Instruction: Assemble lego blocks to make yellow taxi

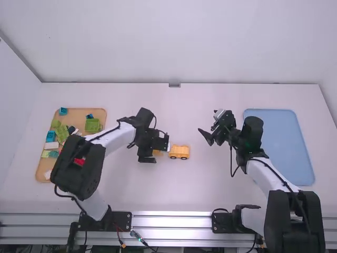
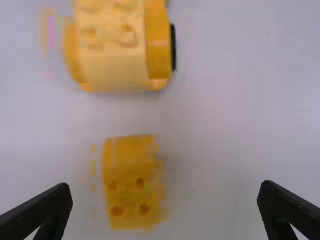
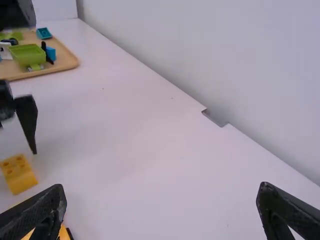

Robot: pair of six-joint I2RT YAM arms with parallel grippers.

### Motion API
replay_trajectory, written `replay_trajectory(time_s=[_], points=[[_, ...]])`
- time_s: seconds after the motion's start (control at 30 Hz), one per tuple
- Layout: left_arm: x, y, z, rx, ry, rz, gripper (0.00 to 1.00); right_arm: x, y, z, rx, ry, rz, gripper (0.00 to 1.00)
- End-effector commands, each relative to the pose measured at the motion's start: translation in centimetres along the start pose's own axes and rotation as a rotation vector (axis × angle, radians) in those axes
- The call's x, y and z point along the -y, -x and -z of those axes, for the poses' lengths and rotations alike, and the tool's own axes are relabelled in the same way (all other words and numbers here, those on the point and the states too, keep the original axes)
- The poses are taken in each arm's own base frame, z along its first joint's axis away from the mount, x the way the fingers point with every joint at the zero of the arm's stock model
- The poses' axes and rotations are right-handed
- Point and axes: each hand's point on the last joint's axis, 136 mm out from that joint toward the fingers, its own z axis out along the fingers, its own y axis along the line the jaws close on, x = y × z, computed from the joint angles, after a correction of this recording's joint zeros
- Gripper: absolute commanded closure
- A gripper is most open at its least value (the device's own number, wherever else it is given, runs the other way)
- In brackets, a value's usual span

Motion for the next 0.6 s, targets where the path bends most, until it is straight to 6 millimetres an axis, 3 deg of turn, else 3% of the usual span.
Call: replay_trajectory(time_s=[0.0, 0.17, 0.27, 0.57], points=[[-0.2, 1.0, 1.7, 0.165, 0.001, -0.051, 0.01, -0.4, 0.1, 0.1, 0.006, 0.01, 0.002, 0.01], [-0.9, 1.1, 3.1, 0.407, 0.051, -0.063, 0.01, -0.4, 0.0, 0.1, 0.003, 0.012, -0.001, 0.01], [-1.9, -0.1, 3.5, 0.534, 0.125, 0.015, 0.01, -0.8, -0.2, 0.0, -0.004, 0.022, -0.008, 0.01], [-1.5, -1.3, 2.9, 0.644, 0.198, 0.114, 0.01, -3.6, -1.6, -1.6, -0.038, 0.121, 0.103, 0.01]])
